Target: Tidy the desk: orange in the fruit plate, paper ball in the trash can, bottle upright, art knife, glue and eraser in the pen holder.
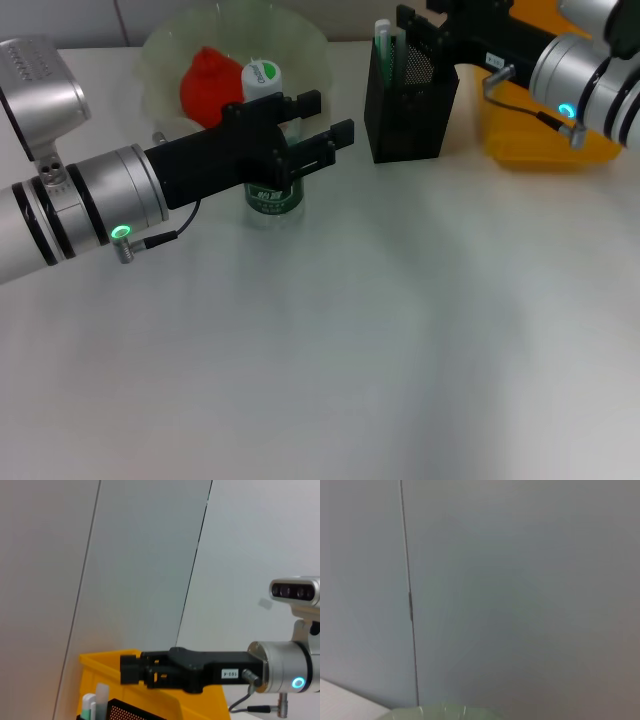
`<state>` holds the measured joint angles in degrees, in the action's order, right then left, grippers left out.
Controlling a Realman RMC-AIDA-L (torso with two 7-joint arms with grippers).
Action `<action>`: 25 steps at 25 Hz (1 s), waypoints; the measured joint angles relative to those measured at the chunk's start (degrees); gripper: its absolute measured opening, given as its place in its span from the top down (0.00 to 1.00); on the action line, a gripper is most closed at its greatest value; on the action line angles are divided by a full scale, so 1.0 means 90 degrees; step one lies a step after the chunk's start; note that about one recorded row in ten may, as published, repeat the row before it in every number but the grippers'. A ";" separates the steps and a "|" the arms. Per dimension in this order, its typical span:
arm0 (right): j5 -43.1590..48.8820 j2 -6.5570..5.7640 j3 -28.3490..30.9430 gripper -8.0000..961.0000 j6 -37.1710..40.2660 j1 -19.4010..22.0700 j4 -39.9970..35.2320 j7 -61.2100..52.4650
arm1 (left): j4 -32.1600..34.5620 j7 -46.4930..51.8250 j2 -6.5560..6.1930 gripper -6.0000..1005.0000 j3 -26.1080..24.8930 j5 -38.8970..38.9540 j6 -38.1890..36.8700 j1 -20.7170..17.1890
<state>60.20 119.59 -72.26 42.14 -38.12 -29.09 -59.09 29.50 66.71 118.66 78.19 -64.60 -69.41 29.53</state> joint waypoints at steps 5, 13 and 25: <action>0.0071 -0.0051 -0.0042 0.54 0.1275 0.0914 -0.1191 -0.0673 | 0.0020 0.0002 0.0000 0.40 -0.0028 0.0000 -0.0127 -0.0022; 0.1549 -0.0342 0.0997 0.44 0.3953 0.2214 -0.2523 -0.1642 | 0.0024 0.0002 -0.0001 0.40 -0.0098 0.0006 -0.0514 -0.0038; 0.2988 -0.0357 0.2720 0.45 0.6656 0.2438 -0.2027 -0.1879 | 0.0033 -0.0226 -0.0064 0.39 -0.0093 -0.0040 -0.2081 -0.0075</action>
<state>87.09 116.38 -47.78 102.04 -16.18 -47.33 -76.01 29.80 64.67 118.08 77.35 -64.96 -88.14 28.86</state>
